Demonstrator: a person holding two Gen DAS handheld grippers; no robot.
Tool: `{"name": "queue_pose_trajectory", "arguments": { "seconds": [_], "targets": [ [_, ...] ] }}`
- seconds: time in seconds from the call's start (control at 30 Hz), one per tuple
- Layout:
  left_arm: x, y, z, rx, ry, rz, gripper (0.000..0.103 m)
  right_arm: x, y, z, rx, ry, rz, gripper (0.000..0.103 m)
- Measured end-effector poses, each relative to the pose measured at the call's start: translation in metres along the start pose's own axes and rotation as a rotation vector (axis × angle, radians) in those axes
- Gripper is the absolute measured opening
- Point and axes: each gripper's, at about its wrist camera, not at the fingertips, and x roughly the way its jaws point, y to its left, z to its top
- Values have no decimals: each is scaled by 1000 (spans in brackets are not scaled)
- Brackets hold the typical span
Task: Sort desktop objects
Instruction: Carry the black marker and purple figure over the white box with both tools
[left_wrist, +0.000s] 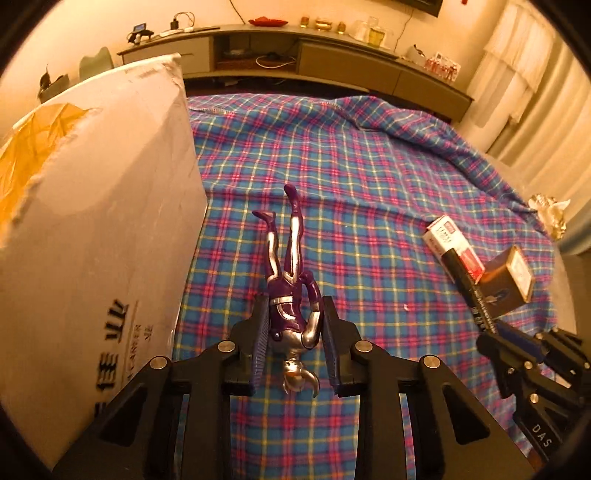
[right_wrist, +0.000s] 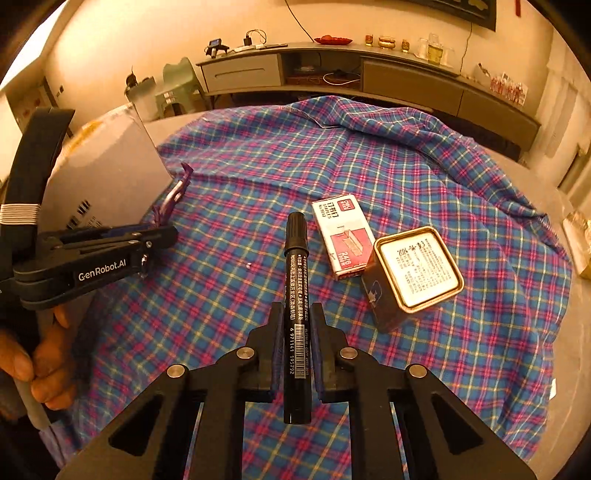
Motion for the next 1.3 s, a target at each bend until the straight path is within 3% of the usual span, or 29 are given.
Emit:
{"name": "queue_pose_trajectory", "arguments": {
  "seconds": [0.33,0.73,1.3],
  "targets": [
    [-34,-13,-17,23,-15,-43,27,-20,-13,-2,113,-26,128,15],
    [-82,-26,-46,61,-31,-88,27,-41,-8,-10,141,-65,155,15],
    [-154,-9,-69,74,-111,-97,27,-61,42,-35,104,-94,173,15]
  ]
}}
